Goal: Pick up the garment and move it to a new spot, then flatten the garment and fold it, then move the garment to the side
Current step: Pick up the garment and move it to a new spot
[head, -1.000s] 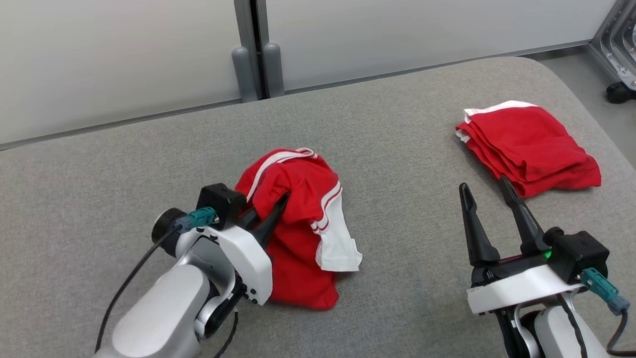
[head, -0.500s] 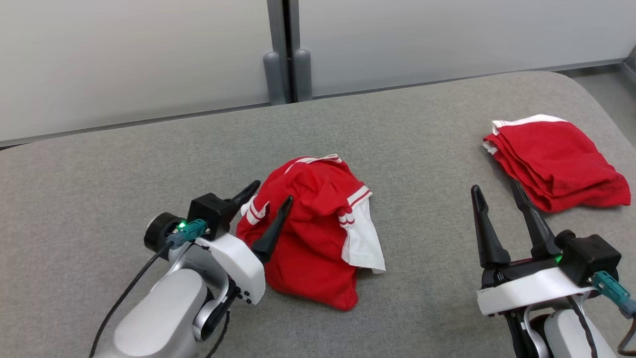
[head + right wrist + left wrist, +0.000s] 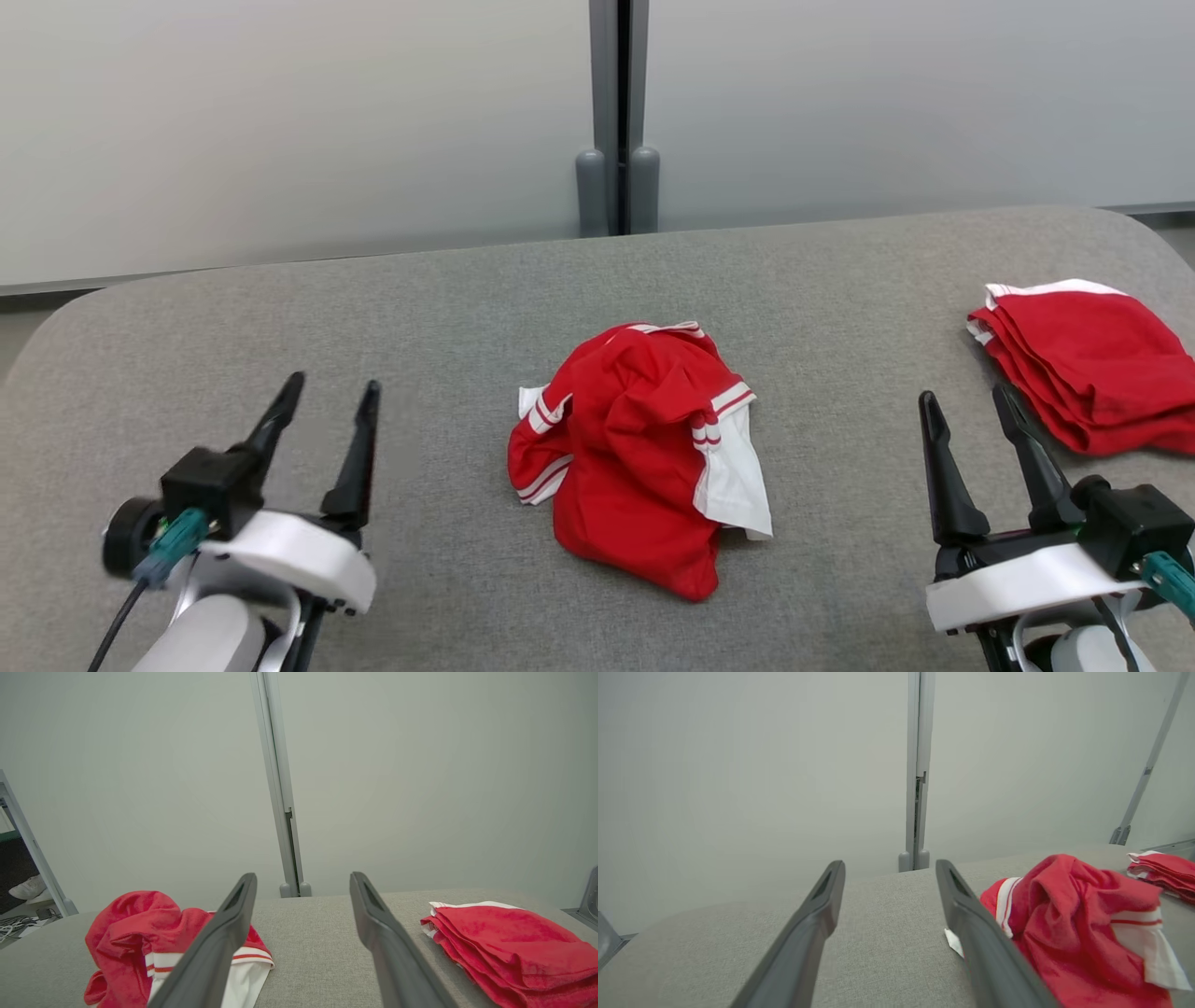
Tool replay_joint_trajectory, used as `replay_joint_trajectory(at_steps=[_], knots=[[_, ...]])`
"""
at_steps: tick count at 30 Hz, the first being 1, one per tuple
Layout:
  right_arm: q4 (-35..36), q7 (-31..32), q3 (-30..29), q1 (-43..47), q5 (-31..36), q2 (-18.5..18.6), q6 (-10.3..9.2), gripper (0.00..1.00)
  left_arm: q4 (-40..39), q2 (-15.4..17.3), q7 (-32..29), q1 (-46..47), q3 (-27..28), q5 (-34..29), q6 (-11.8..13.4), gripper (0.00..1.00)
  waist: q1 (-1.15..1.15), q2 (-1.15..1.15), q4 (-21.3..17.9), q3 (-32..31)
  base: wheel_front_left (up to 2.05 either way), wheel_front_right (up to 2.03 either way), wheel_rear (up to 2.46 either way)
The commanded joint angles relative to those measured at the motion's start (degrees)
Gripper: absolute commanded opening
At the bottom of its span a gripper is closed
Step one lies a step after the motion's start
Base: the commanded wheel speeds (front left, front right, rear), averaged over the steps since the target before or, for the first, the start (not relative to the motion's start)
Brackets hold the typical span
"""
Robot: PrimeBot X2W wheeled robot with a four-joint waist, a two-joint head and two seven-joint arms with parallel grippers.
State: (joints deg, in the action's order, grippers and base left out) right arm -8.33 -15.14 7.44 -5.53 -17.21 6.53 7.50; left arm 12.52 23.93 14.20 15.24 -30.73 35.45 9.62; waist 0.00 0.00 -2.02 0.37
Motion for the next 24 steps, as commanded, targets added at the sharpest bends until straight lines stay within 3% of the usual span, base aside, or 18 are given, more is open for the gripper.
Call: replay_joint_trajectory(at_steps=[1,9,15,24], knots=[[0.27,0.01,-0.33,0.61,-0.01,0.42,0.00,1.00,-0.99,0.31,0.41,-1.53,1.02,0.28,0.88,1.00,0.00,0.00,0.43,-0.35,0.00,0.00,0.00],[0.63,0.01,-0.62,2.19,0.67,0.40,0.00,1.00,-10.03,-2.79,1.02,-11.73,10.43,-2.55,4.08,1.00,0.00,0.00,1.16,-1.03,0.00,0.00,0.00],[0.36,0.01,-1.21,3.48,1.55,0.68,0.00,1.00,-11.96,-6.33,1.05,-17.15,12.81,-6.44,2.92,1.00,0.00,0.00,1.68,-1.44,0.00,0.00,0.00],[1.21,0.01,-1.69,3.56,2.08,0.87,0.00,1.00,-11.22,-9.36,1.06,-17.79,14.68,-9.07,0.48,1.00,0.00,0.00,1.67,-1.31,0.00,0.00,0.00]])
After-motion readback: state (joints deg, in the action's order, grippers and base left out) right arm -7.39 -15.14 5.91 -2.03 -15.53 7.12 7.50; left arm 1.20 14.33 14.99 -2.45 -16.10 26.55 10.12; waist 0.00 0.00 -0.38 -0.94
